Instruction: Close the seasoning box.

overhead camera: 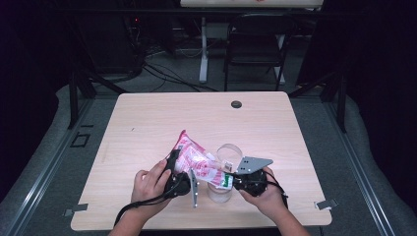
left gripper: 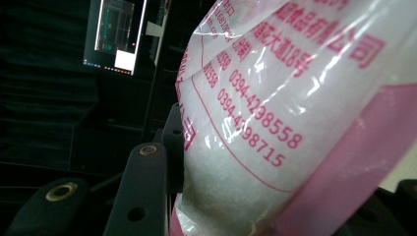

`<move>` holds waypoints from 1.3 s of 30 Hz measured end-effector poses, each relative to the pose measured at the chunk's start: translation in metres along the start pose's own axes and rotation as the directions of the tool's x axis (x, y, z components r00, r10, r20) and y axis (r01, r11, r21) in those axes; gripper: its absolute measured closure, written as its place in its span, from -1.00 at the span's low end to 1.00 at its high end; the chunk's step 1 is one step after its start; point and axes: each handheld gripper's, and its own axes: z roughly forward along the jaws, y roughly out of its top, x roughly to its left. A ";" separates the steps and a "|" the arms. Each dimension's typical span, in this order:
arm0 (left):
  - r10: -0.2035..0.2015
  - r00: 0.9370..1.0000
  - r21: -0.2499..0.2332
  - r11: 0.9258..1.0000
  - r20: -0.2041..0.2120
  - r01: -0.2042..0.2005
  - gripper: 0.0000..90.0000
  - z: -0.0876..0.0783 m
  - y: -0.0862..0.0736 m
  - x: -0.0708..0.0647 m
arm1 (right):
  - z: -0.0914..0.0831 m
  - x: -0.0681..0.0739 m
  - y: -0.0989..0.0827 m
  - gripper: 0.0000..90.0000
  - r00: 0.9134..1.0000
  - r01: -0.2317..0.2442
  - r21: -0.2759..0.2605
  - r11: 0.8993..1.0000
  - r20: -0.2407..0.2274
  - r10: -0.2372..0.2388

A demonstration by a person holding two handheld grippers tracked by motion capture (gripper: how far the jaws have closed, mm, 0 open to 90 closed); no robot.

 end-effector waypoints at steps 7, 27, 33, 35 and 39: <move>0.007 1.000 -0.003 1.000 -0.008 -0.007 0.38 -0.001 0.001 0.002 | 0.000 0.000 0.000 1.00 1.000 -0.001 0.000 1.000 0.003 0.001; 0.021 0.999 -0.012 1.000 -0.030 -0.022 0.39 -0.004 0.005 0.006 | 0.001 0.000 -0.001 1.00 1.000 0.000 0.001 1.000 0.002 0.000; 0.025 0.999 -0.018 1.000 -0.039 -0.025 0.39 -0.005 0.006 0.008 | 0.001 0.000 -0.001 1.00 1.000 -0.001 0.001 1.000 0.003 0.001; 0.026 0.999 -0.021 0.999 -0.042 -0.027 0.39 -0.005 0.006 0.008 | 0.001 0.000 -0.001 1.00 1.000 -0.001 0.001 1.000 0.004 0.001; 0.028 0.999 -0.023 0.999 -0.044 -0.029 0.39 -0.006 0.006 0.008 | 0.001 0.000 -0.001 1.00 1.000 -0.003 0.001 1.000 0.003 0.003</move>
